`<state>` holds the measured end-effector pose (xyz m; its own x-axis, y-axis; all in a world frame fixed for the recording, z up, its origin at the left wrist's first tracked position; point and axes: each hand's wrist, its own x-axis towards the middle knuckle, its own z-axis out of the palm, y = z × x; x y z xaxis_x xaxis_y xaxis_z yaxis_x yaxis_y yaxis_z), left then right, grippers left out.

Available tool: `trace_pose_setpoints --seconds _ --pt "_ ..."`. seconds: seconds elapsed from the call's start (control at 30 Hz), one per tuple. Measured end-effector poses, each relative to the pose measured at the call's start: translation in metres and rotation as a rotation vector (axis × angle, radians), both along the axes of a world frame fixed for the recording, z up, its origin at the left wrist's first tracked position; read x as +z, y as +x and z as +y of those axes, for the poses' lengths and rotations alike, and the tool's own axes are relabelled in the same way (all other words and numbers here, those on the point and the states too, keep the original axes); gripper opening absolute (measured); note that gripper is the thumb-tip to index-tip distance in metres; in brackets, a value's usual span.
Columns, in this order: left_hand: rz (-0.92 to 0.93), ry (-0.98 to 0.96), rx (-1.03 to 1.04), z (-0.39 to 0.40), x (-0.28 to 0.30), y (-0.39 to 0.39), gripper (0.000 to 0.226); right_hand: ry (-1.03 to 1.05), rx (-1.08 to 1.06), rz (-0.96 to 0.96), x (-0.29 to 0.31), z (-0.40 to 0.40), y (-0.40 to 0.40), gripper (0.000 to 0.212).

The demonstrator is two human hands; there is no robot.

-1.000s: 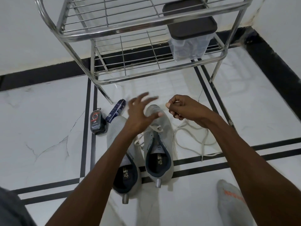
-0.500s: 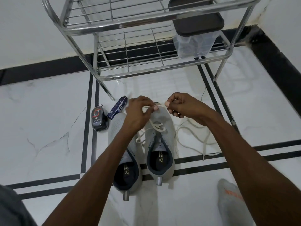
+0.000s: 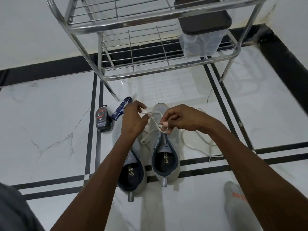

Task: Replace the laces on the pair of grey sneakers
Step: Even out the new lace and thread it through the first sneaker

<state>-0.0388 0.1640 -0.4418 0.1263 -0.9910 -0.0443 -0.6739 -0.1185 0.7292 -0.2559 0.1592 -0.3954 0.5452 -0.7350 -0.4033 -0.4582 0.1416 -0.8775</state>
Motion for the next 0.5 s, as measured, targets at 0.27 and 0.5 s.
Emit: trace_pose_setpoints --seconds 0.27,0.5 --pt "-0.051 0.752 -0.437 0.017 0.024 -0.008 0.045 -0.244 0.092 0.346 -0.025 0.004 0.026 0.012" --pt "-0.092 0.545 -0.325 0.029 0.013 -0.007 0.03 -0.264 0.054 0.426 -0.037 0.005 0.024 0.015"
